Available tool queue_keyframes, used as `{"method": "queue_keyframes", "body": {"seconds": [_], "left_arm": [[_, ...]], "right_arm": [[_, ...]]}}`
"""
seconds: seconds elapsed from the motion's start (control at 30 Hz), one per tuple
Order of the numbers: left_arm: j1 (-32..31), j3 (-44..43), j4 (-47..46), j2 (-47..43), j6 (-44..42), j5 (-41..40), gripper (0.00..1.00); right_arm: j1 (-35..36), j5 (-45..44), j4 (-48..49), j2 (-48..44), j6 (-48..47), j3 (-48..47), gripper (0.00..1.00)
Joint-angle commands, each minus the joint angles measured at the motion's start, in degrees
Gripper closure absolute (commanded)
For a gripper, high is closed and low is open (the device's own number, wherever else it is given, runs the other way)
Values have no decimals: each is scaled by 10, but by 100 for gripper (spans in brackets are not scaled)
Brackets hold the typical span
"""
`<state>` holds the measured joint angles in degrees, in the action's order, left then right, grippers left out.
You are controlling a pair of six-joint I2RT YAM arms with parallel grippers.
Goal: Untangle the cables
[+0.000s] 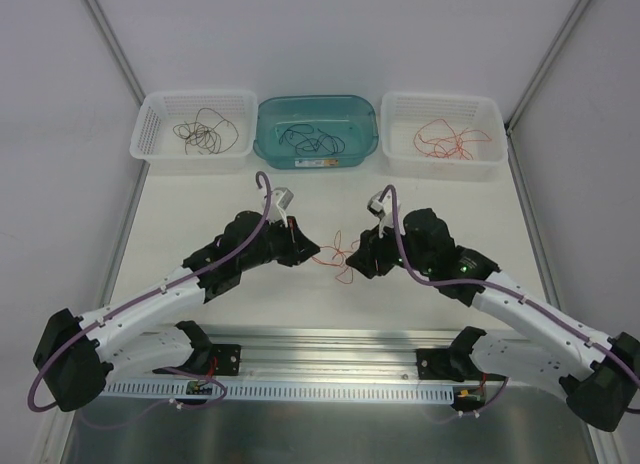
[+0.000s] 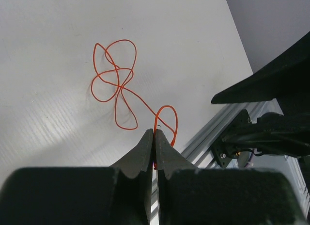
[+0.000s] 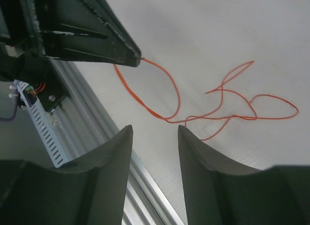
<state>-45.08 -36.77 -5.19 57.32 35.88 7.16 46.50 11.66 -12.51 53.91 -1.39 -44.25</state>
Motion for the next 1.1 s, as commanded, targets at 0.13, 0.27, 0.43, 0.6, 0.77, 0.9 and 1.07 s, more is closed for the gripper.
{"method": "queue_keyframes", "body": {"seconds": [0.13, 0.27, 0.43, 0.6, 0.77, 0.9, 1.07], "left_arm": [[-6, -17, -22, 7, 63, 22, 100], [-5, -13, -25, -1, 68, 22, 100], [-6, -9, -31, -11, 74, 24, 100], [-6, -6, -34, -20, 79, 28, 100], [-6, 0, -35, -33, 82, 30, 100], [-6, 7, -35, -38, 75, 24, 100], [-6, 14, -36, -35, 73, 22, 100]], "right_arm": [[39, 100, 174, 54, -12, 8, 58], [46, 112, 192, 76, -17, -6, 60], [50, 115, 197, 100, -25, -17, 62], [49, 115, 207, 117, -25, -18, 64], [50, 110, 216, 126, -23, -17, 69], [50, 114, 216, 123, -21, -19, 72], [49, 115, 210, 110, -20, -21, 76]]}}
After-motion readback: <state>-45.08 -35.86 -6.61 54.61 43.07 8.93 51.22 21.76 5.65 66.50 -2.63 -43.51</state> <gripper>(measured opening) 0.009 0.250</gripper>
